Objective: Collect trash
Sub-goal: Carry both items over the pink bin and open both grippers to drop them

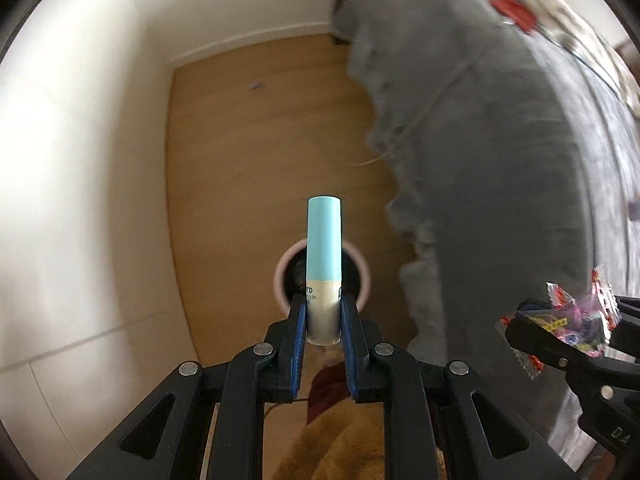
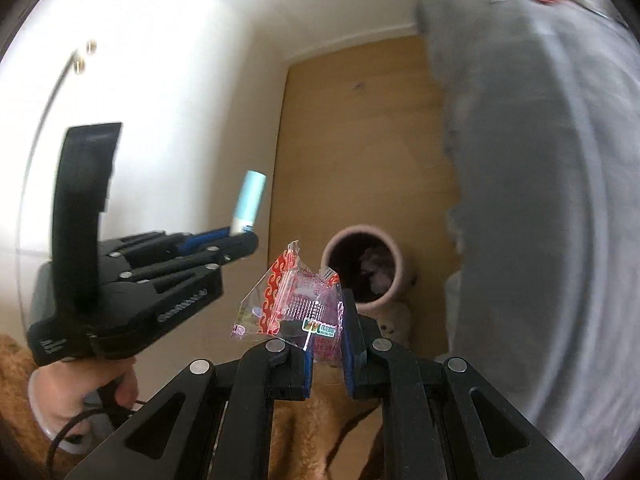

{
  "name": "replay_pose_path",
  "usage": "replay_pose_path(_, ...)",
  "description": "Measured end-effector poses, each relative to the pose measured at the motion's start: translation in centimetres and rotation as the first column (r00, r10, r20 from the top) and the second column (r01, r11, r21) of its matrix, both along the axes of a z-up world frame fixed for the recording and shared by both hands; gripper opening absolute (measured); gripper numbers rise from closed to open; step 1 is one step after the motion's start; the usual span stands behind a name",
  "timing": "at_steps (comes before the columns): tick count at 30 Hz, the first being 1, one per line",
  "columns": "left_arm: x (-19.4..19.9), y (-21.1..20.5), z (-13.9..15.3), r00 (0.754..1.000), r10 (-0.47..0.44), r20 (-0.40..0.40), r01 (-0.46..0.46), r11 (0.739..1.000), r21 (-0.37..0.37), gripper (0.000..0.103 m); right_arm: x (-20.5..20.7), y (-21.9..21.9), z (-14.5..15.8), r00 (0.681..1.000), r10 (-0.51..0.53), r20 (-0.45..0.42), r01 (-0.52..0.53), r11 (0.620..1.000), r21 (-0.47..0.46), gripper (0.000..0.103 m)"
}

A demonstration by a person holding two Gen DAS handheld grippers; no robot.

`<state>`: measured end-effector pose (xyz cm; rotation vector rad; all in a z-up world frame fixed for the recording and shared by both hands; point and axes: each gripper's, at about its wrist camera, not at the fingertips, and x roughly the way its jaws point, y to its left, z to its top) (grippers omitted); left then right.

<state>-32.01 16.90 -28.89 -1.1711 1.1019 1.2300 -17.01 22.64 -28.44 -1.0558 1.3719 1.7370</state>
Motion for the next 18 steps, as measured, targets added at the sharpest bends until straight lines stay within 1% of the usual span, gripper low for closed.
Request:
replay_pose_path(2,-1.7,-0.8,-0.8,1.0,0.027,-0.007,-0.027,1.0,-0.005,0.017,-2.6,0.3,-1.6,0.998,0.054,0.023,-0.054,0.998,-0.025,0.012)
replay_pose_path(6,-4.5,-1.6,-2.3,0.997,0.075,-0.01,-0.076,0.997,-0.015,0.017,-6.3,0.9,-4.1,0.989,0.125,0.081,-0.12,0.991,-0.066,0.012)
replay_pose_path(9,-6.5,-2.1,-3.1,0.993,0.117,-0.001,-0.117,0.993,-0.035,0.017,-7.4,1.2,-5.6,0.981,0.165,0.101,-0.157,0.984,-0.088,0.012)
replay_pose_path(10,-6.8,-2.2,-3.3,0.992,0.122,0.0,-0.122,0.992,-0.038,0.017,-7.8,0.5,-5.7,0.979,0.176,0.106,-0.167,0.982,-0.09,0.012)
replay_pose_path(15,-7.6,-2.9,-3.7,0.99,0.139,0.009,-0.139,0.989,-0.047,0.017,-9.2,1.0,-7.6,0.973,0.208,0.1,-0.195,0.973,-0.122,0.012)
replay_pose_path(17,-7.8,-2.9,-4.1,0.989,0.144,0.014,-0.143,0.988,-0.054,0.017,-9.5,1.2,-8.1,0.975,0.2,0.1,-0.186,0.974,-0.13,0.014)
replay_pose_path(18,-7.9,-2.9,-4.3,0.989,0.147,0.017,-0.146,0.988,-0.057,0.017,-9.5,1.2,-8.0,0.975,0.197,0.101,-0.183,0.974,-0.135,0.017)
